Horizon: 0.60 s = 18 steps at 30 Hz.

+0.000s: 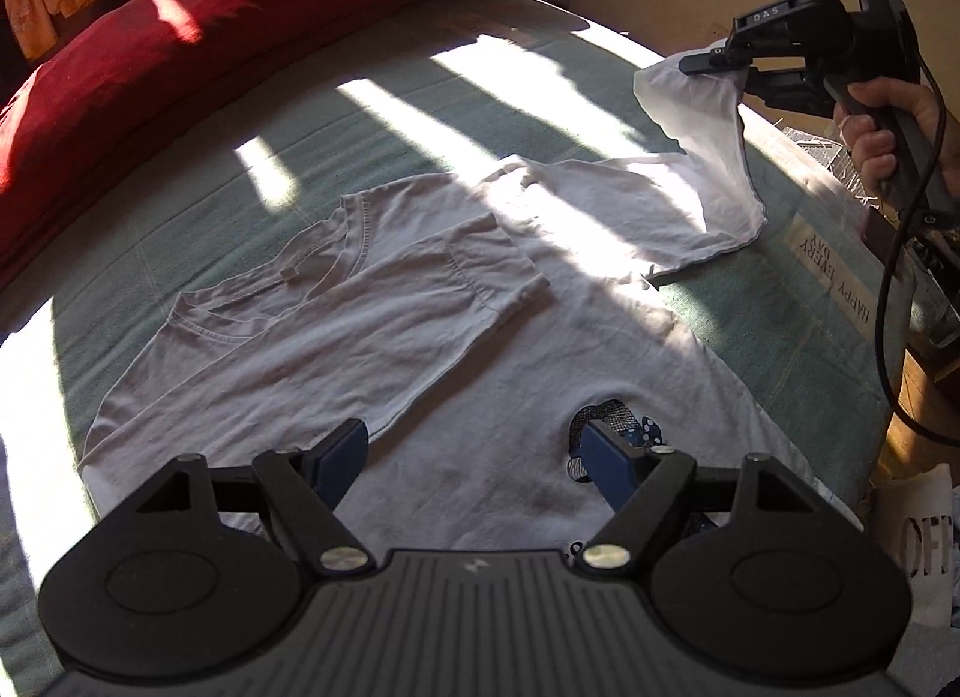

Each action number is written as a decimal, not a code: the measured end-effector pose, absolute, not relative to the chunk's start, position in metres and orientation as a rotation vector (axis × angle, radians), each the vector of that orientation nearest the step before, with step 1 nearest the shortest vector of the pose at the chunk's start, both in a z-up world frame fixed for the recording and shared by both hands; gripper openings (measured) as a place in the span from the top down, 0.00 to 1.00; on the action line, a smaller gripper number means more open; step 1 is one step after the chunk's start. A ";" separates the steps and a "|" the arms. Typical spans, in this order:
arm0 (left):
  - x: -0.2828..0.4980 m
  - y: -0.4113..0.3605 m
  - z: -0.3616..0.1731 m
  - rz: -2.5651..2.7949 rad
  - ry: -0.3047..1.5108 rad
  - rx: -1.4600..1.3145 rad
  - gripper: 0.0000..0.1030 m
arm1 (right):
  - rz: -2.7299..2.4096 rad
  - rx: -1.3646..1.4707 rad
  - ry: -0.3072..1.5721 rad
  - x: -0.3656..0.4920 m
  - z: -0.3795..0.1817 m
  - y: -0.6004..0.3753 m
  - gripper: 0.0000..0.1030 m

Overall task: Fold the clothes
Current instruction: 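Lift the pinched sleeve with the right tool toward the shirt body, then lay the held sleeve across the shirt body and open the right tool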

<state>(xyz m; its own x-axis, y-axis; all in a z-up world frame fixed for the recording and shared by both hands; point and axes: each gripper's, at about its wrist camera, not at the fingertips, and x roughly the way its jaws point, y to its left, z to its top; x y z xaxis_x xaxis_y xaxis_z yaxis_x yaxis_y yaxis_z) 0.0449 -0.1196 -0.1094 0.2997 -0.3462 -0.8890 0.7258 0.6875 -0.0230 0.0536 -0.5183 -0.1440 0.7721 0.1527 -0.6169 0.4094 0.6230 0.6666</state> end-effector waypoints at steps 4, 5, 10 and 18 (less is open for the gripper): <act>0.042 -0.108 -0.108 -0.743 1.041 0.451 0.24 | -0.113 0.881 0.729 0.070 -0.144 -0.490 0.91; 0.042 -0.105 -0.107 -0.740 1.040 0.452 0.24 | -0.101 0.876 0.734 0.074 -0.144 -0.483 0.91; 0.041 -0.088 -0.105 -0.727 1.048 0.431 0.24 | -0.045 0.862 0.758 0.094 -0.146 -0.449 0.91; 0.040 -0.062 -0.104 -0.705 1.056 0.414 0.24 | 0.027 0.816 0.820 0.117 -0.156 -0.395 0.91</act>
<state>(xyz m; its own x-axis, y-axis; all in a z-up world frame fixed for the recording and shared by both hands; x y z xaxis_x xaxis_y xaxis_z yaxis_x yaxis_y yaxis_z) 0.0400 -0.0615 -0.1045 0.3066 -0.3254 -0.8945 0.7010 0.7129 -0.0190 0.1175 -0.3950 -0.1561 0.6993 0.3201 -0.6391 0.2775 0.7024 0.6555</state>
